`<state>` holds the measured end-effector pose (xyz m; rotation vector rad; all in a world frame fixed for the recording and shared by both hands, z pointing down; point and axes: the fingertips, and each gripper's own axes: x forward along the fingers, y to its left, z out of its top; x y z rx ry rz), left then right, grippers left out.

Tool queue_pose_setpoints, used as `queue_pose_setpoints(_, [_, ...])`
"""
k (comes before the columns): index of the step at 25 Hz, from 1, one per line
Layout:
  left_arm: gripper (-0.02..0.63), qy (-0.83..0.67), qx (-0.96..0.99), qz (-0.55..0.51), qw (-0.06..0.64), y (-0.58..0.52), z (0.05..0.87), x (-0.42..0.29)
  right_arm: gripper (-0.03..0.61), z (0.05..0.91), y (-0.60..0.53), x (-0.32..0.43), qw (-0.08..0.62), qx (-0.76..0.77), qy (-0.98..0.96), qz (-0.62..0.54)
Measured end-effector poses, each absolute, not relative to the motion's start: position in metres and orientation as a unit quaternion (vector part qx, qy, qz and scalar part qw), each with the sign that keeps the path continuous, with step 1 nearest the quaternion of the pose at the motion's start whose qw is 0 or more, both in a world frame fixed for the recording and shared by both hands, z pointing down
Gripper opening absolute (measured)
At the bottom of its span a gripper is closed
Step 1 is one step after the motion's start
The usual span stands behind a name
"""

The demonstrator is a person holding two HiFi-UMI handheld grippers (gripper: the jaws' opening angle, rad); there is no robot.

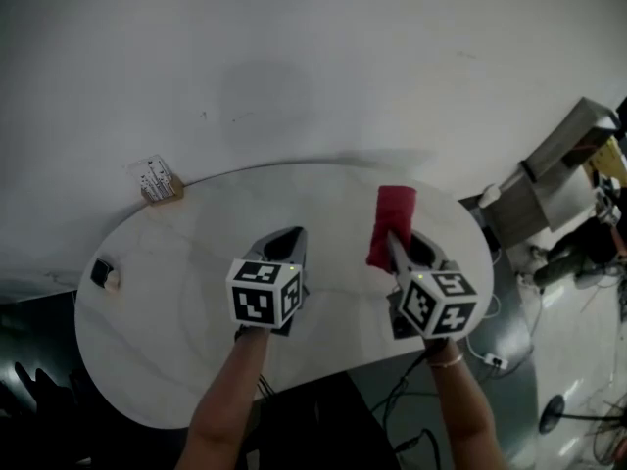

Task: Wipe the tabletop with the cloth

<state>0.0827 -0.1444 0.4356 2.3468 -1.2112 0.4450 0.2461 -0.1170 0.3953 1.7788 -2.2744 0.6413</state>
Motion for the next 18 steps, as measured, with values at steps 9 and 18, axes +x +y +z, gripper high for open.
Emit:
queue_pose_setpoints(9, [0.002,-0.478,0.84,0.135,0.22,-0.093,0.411,0.008,0.048,0.375,-0.061,0.153,0.069,0.558,-0.802,0.2])
queue_pose_setpoints(18, [0.002,-0.52,0.82,0.125,0.202,-0.049,0.401,-0.049,0.048,0.373,-0.024,0.116,0.06,0.545,-0.813,0.194])
